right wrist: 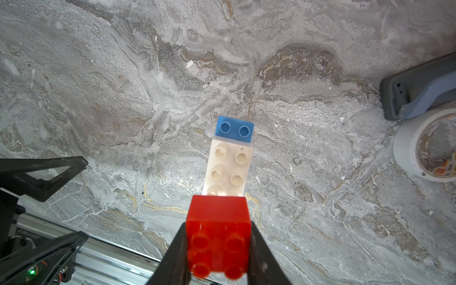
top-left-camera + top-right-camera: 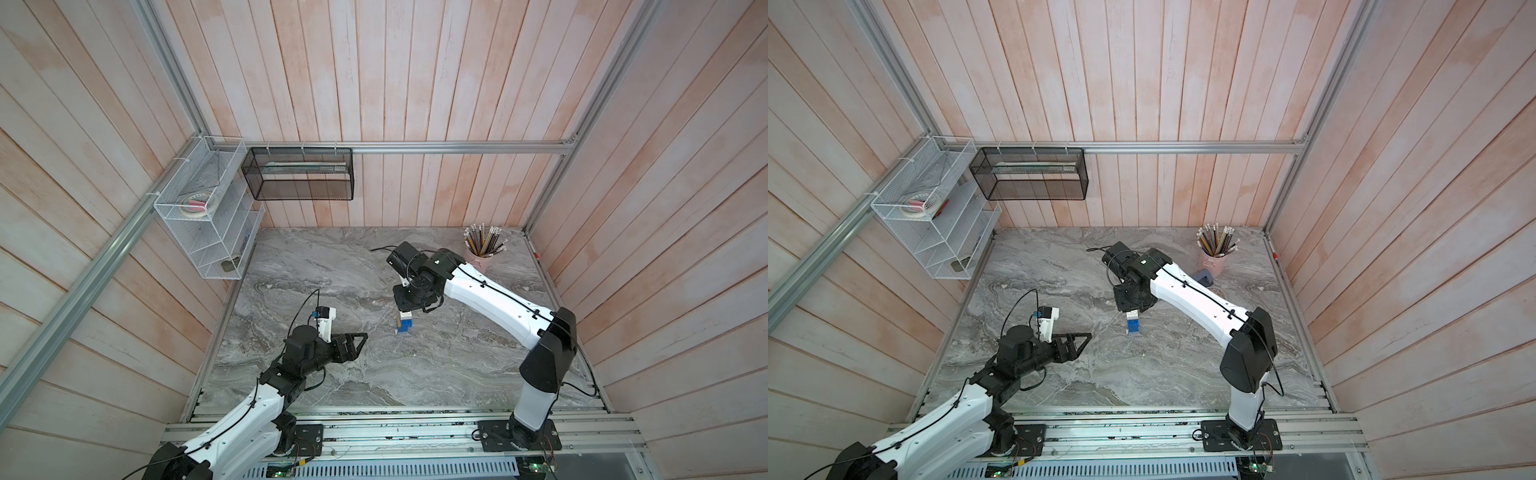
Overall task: Assemble a spoon with lego
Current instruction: Assemble the lego brick with the lego brick.
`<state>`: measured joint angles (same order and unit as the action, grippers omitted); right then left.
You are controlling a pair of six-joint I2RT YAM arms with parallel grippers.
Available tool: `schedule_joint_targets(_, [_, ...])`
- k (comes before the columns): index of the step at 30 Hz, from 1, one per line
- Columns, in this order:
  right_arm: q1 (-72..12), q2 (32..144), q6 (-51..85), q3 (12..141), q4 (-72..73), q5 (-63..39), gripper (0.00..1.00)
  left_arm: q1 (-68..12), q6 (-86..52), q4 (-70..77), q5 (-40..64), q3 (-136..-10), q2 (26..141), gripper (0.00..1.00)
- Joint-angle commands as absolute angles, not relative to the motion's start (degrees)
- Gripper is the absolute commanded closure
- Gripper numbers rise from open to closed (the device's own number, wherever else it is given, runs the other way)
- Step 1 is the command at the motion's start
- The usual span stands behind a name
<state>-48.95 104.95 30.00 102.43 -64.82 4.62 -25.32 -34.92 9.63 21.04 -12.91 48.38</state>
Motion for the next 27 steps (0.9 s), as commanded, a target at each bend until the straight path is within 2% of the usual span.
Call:
schedule_joint_targets(1, [-49.3,106.58,30.06,104.31,-67.51,6.23,1.0,-25.57,-34.18,8.74,22.0,-12.15,47.13,0.0])
schedule_joint_targets(27, [-48.56,110.3,29.09,105.12,-67.12,6.02,1.0,-25.51,-34.1,6.95,21.37,-11.88,44.6,0.0])
